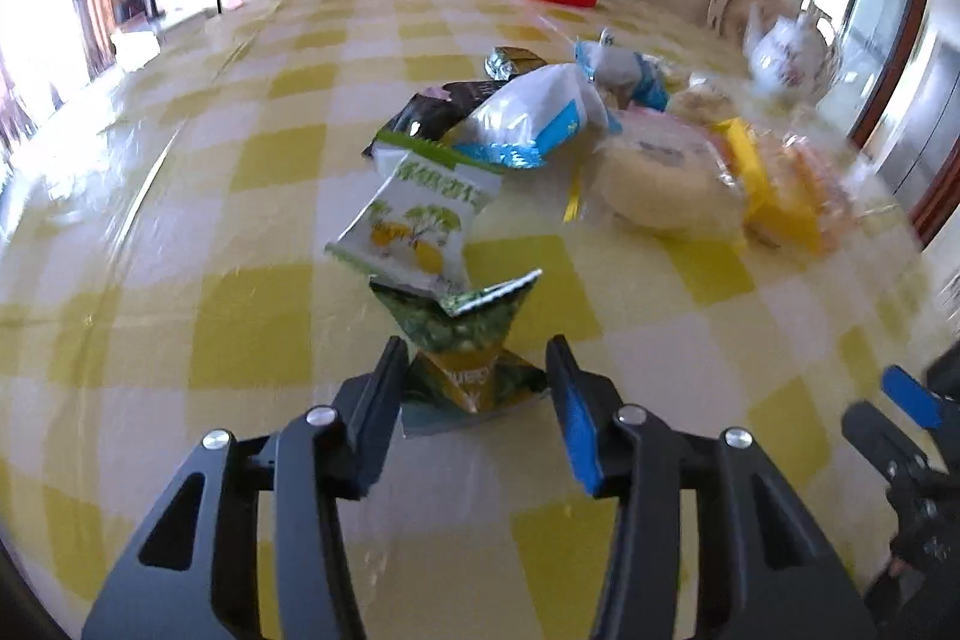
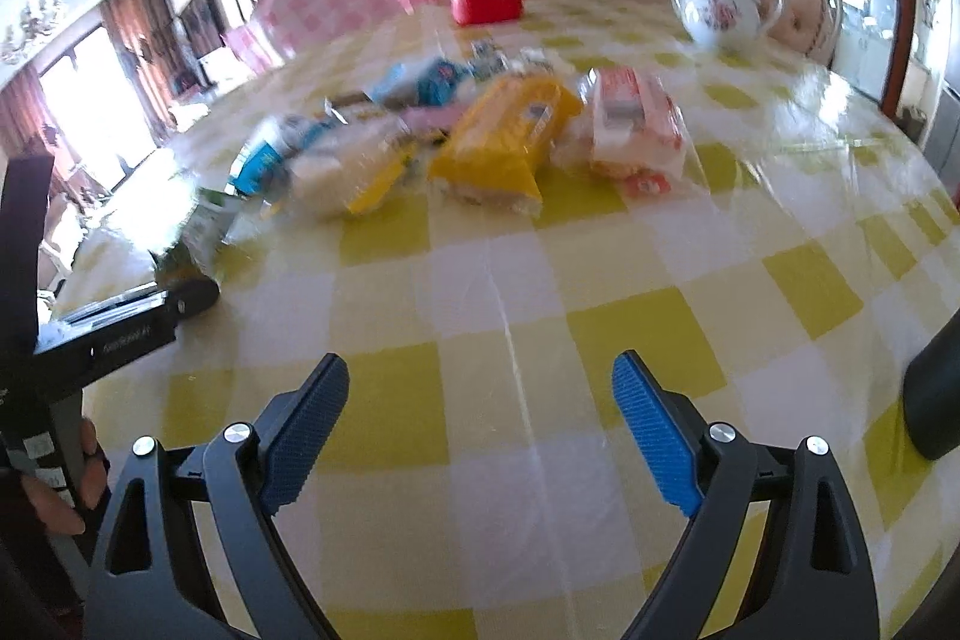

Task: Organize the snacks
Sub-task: 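Grasp the green chip bag with the left tool while the right tool grasps the wrapped round bun, then carry the green chip bag and round bun toward the white box, then open the left tool over the white box while the right tool releases the bun, then grasp the white-green snack bag with the left tool while the right tool grasps a grey bag, then carry the white-green bag and grey bag toward the white box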

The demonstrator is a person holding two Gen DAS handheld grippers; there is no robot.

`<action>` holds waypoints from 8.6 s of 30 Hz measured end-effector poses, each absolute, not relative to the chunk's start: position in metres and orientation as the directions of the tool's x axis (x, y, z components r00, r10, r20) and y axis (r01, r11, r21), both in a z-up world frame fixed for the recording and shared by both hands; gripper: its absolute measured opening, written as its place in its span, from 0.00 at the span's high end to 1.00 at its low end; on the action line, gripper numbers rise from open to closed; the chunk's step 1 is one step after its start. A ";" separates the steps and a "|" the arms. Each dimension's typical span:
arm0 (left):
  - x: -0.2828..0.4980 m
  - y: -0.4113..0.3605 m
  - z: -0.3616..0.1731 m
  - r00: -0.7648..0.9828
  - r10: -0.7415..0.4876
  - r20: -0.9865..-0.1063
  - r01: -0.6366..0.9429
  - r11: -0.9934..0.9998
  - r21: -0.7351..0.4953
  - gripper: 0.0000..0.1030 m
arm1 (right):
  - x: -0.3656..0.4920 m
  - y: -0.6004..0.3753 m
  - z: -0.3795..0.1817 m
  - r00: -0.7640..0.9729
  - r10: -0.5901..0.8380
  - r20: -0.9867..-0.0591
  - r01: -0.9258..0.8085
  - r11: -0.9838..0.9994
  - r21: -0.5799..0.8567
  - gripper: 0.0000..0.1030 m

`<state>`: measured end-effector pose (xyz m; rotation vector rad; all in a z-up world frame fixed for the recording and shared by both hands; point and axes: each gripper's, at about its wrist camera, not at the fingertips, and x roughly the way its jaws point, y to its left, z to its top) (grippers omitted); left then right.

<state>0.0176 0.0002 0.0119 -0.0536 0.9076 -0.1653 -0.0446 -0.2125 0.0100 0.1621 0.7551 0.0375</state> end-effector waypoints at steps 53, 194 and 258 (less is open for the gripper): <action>-0.006 0.042 0.011 0.657 -0.276 -0.702 0.068 0.949 -0.309 0.55 | -0.022 -0.164 0.025 0.725 0.181 -0.665 -0.148 0.983 0.106 0.41; 0.098 0.021 0.002 0.560 0.064 -0.826 -0.115 0.993 -0.001 0.02 | 0.173 -0.084 0.003 0.486 0.174 -0.857 -0.153 0.982 0.112 0.41; -0.063 0.017 0.047 0.753 -0.144 -0.642 0.053 0.986 -0.158 0.56 | -0.062 -0.166 0.011 0.713 0.360 -0.601 -0.099 0.901 0.422 0.43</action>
